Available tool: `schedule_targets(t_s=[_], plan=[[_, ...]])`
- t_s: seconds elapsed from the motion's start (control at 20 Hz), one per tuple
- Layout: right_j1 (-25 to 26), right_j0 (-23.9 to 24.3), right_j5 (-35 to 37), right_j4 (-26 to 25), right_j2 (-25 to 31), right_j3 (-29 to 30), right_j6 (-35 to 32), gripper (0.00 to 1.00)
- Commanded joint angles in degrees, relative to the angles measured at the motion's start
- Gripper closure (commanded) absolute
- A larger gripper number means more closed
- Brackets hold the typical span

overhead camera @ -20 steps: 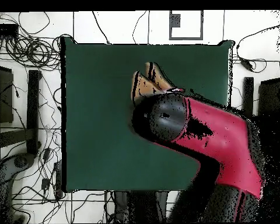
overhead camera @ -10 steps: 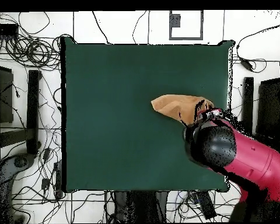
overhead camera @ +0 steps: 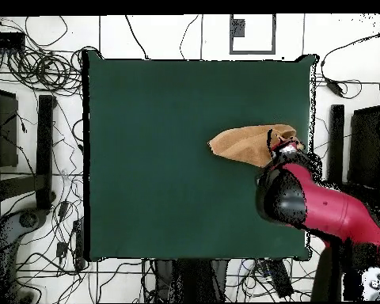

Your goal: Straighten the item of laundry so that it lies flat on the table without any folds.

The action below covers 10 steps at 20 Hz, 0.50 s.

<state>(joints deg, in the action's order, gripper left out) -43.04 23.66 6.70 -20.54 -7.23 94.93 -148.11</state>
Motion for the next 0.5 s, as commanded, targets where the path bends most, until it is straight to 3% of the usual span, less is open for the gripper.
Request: schedule_targets(t_s=[0.05, 0.3, 0.5], plan=[[4.9, -3.8, -3.3, -4.2, 7.6, 6.1, 0.9, 1.00], [2.3, -6.1, 2.2, -3.3, 5.8, 6.2, 0.9, 1.00], [-5.4, -8.8, 16.7, 0.3, 4.6, 6.0, 4.3, 1.00]])
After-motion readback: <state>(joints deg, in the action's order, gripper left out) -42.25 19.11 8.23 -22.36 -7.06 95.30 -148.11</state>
